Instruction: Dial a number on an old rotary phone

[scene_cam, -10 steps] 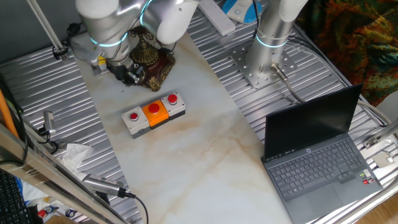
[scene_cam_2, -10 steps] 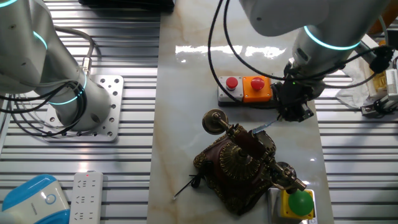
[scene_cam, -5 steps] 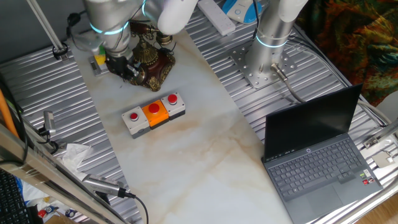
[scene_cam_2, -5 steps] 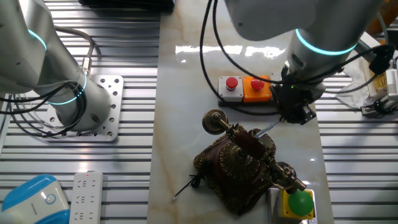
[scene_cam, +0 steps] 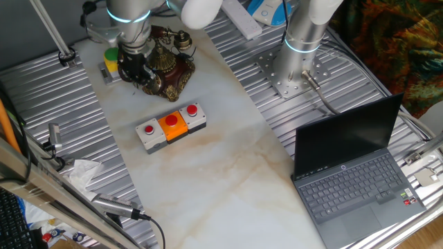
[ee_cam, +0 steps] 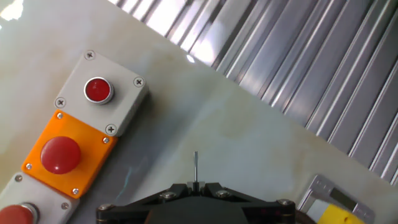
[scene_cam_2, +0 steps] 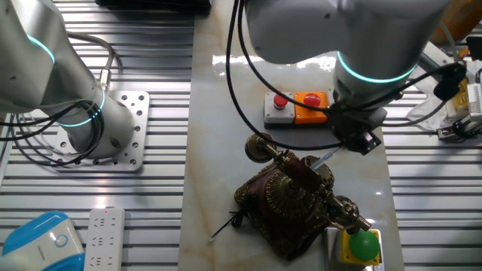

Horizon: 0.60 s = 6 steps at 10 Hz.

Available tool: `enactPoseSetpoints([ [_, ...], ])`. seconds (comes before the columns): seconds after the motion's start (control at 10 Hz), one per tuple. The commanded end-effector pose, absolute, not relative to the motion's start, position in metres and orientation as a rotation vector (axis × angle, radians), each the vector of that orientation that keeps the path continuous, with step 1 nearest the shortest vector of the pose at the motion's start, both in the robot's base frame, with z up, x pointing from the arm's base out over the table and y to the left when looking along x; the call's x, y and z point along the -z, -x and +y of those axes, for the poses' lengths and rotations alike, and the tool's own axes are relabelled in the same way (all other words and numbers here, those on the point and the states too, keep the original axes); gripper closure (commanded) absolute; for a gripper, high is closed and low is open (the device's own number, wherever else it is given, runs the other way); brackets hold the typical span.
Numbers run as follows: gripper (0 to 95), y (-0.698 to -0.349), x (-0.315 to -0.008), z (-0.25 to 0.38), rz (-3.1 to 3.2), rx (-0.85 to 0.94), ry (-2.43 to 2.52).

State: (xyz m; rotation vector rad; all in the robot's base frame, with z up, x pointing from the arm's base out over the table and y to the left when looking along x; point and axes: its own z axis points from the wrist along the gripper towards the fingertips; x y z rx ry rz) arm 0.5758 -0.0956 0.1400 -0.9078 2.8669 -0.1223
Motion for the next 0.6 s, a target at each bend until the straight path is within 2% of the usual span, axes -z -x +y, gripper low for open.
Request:
enactPoseSetpoints([
  [0.1, 95.0, -0.578, -0.144, -0.102, 2.857, 0.107, 0.929],
  [0.6, 95.0, -0.596, -0.151, -0.097, 2.854, 0.095, 0.888],
])
